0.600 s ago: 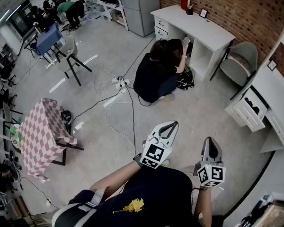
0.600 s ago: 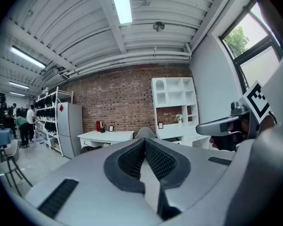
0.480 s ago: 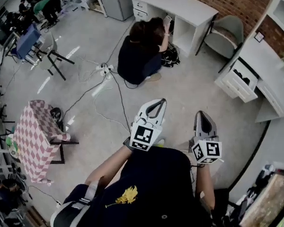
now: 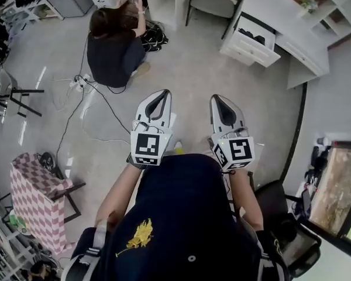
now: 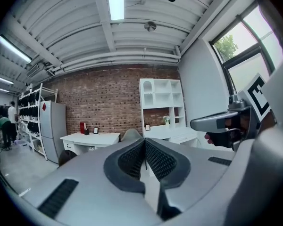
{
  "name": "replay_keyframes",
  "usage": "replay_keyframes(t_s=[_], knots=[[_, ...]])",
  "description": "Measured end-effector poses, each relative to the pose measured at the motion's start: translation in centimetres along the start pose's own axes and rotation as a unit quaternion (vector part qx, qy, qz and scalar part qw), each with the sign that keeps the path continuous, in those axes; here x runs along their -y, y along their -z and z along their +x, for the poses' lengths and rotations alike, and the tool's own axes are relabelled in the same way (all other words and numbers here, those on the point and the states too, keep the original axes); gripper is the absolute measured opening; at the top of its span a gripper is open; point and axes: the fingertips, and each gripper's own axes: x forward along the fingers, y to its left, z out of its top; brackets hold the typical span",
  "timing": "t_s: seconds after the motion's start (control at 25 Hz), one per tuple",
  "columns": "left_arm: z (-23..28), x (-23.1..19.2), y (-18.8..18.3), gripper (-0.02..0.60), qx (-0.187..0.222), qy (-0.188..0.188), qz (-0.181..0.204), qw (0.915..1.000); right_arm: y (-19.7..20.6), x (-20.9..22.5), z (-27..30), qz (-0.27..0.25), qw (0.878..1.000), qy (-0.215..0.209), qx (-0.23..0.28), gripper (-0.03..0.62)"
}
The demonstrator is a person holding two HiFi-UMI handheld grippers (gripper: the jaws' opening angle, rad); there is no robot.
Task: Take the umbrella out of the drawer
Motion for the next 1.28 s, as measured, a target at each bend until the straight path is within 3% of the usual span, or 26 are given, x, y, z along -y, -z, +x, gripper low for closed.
replay_keyframes(t_s=[0.16,0.64,0.68,0.72,0.76,1.08,1.28], knots=[[1.0,0.9,0.8,0.02,-0.005,0.023,-0.005,0.9997,0.8,1.4,-1.4,0.012,0.999,0.031,-0.009,0.026],[8.3,7.6,0.2,0.02,-0.003,0.104,-0.013,0.9945,2.4,11.7,-7.1,0.031,0.987,0.156,-0.039,0.028],[8.5,7.9,0.2,0.02,-0.004,0.107,-0.013,0.9941,2.3,12.2,-7.3,0.035,0.987,0.156,-0.035,0.097],[8.8,8.2,0.2,0.02,-0.005,0.11,-0.013,0.9939,2.1,12.6,-7.3,0.041,0.987,0.152,-0.029,0.312],[9.2,8.5,0.2,0.02,-0.007,0.112,-0.013,0.9936,2.0,13.0,-7.4,0.046,0.988,0.148,-0.023,0.385],[11.9,11.1,-0.4,0.02,-0.027,0.116,-0.009,0.9928,1.7,17.6,-8.9,0.049,0.987,0.149,-0.03,0.388],[14.4,14.0,-1.8,0.02,-0.04,0.11,0.003,0.9931,1.3,22.2,-9.5,0.074,0.986,0.15,-0.022,0.43]])
